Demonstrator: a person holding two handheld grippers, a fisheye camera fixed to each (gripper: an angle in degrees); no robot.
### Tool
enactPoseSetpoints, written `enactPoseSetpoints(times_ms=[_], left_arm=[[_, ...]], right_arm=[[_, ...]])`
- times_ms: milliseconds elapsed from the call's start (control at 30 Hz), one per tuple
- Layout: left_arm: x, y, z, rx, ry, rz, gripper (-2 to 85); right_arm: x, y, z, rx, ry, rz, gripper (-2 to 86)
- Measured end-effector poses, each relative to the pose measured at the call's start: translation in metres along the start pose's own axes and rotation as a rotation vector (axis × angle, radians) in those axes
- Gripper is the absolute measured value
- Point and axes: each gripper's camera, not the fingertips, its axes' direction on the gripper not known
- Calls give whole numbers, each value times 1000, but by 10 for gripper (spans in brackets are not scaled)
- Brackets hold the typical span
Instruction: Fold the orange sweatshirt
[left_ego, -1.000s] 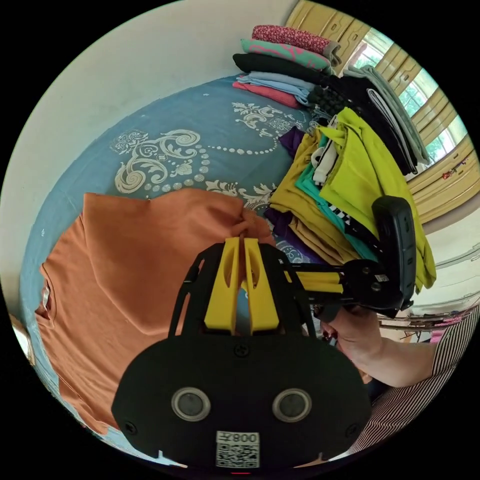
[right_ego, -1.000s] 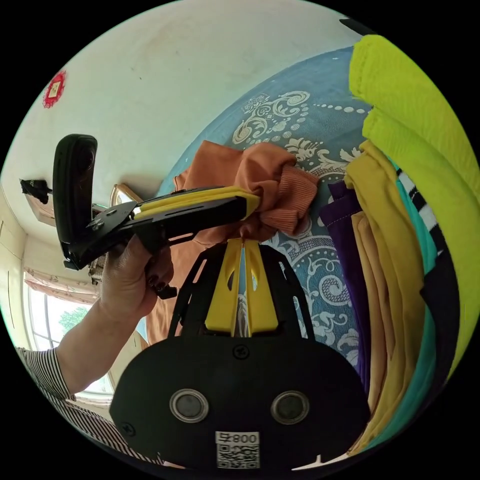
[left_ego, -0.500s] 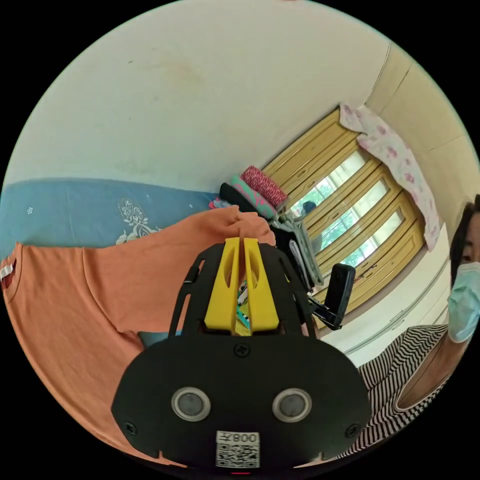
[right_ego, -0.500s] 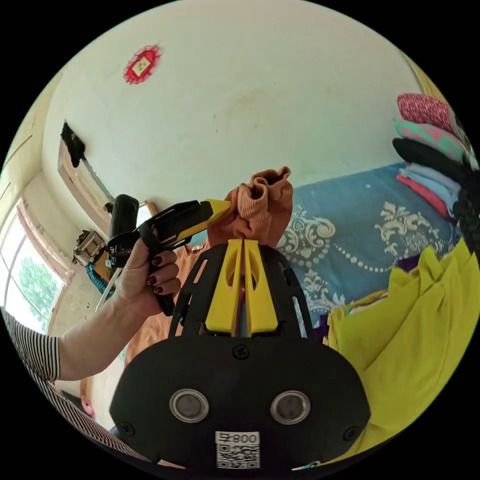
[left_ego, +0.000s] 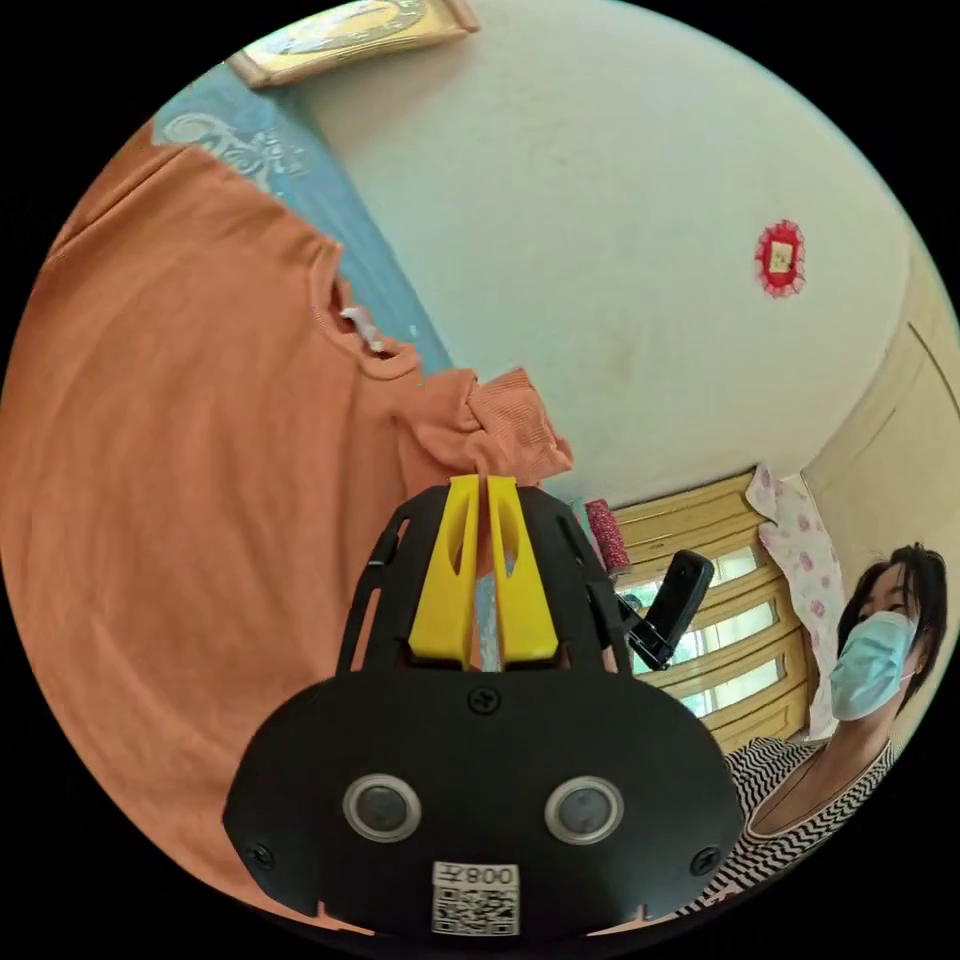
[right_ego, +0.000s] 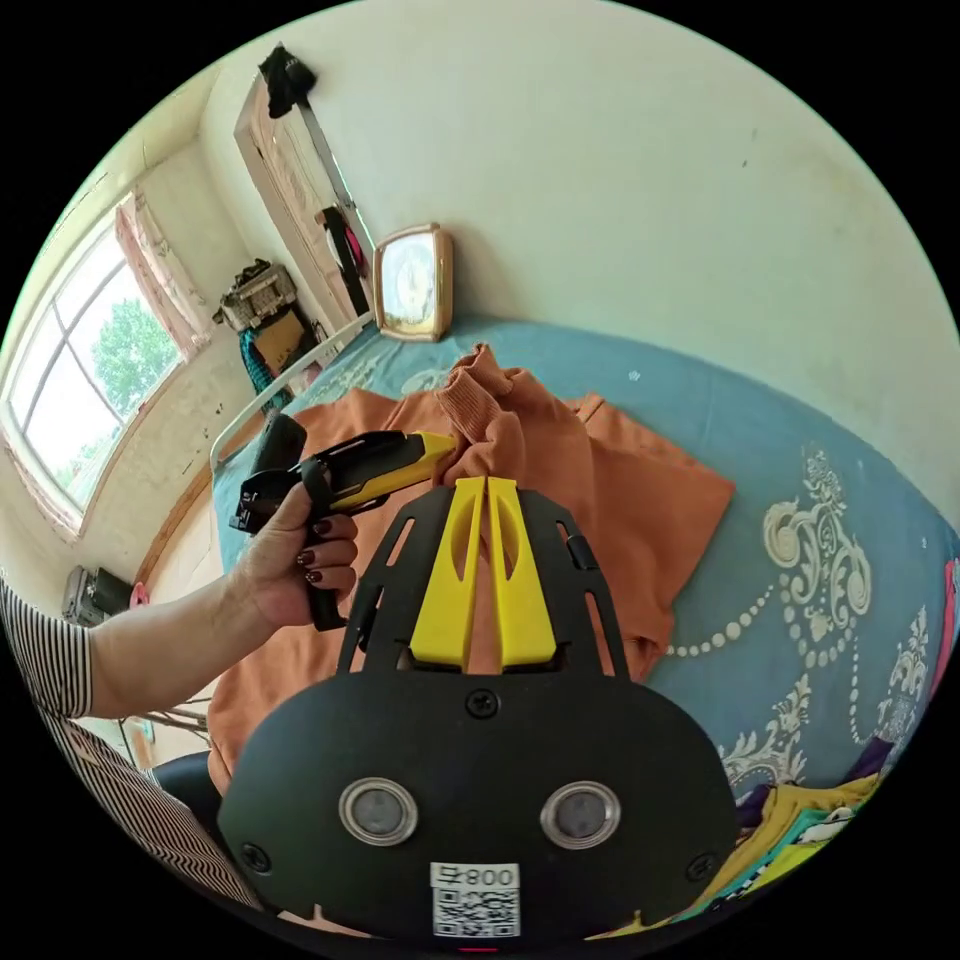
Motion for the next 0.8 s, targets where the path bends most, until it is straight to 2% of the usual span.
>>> enactPoseSetpoints(times_ms=[167,300,400,533,700,767,800], left_arm=[[-47,-2,-33,-35,-45,-39,9],[-49,-3,-59,18,-76,-27,4],[-35,-7,-64,34,-34,27,2],[11,-24,-39,-41,-21,224,2],[24,-41,5,-192,-344,340,2],[13,-41,13,-237,-436,349,2],[11,-40,13,-236,-422,354,2]], right_arm=[[10,1,43,-63,-83,33,6],[18,-8,57,-72,-162,46,7],[19,-15,63,-75,-202,49,8],[9,-25,69,-84,-230,22,9],[0,-33,56,-84,-325,-23,8],[7,-31,39,-68,-278,-11,6],[18,-28,24,-42,-217,18,4]])
